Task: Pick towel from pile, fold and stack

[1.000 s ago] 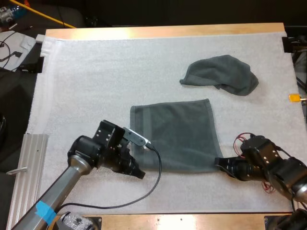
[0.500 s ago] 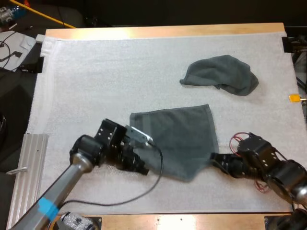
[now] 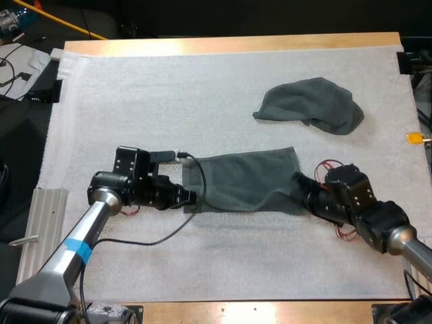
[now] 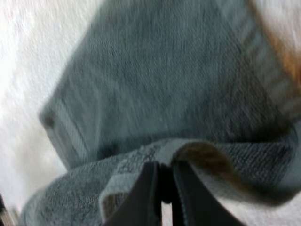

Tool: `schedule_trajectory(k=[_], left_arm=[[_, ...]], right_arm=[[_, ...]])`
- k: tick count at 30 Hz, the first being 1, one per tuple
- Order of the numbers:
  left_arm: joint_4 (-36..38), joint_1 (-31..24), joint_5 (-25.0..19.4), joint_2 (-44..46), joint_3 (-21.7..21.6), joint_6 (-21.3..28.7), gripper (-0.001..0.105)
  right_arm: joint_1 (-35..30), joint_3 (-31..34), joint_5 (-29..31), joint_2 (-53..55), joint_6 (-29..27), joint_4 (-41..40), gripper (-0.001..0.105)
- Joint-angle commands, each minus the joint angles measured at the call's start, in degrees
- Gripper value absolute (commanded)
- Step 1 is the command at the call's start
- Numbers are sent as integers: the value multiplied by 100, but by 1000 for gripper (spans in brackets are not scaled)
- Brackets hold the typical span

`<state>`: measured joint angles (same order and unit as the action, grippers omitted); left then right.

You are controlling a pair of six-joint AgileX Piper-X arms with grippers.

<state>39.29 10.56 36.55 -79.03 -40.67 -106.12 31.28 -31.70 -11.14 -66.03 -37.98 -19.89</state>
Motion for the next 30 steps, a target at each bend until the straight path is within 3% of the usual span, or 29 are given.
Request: schedule_trajectory(k=[1, 9, 18, 20, 22, 24, 27, 30], left_arm=[[-477, -210, 261, -179, -85, -368, 0], [-1391, -315, 241, -411, -80, -948, 0], [-1567, -308, 51, -440, -70, -877, 0], [-1612, -310, -15, -447, -69, -853, 1], [-1625, -303, -51, -434, -66, -842, 4], [-1676, -307, -82, -424, -65, -816, 15], [-1755, -302, -105, -425, -55, -803, 42], [-1917, -320, -12, -422, -68, -799, 66]], right_arm=[[-274, -51, -55, -319, 251, 592, 0], [-642, -79, 68, -850, 730, 1495, 0], [-666, -78, 306, -983, 827, 1733, 0], [-661, -79, 343, -1028, 830, 1792, 2], [-661, -81, 362, -1077, 842, 1876, 12], [-662, -92, 367, -1083, 849, 1995, 30], [-659, -88, 399, -1125, 813, 2286, 58], [-658, -78, 431, -1124, 622, 2725, 64]])
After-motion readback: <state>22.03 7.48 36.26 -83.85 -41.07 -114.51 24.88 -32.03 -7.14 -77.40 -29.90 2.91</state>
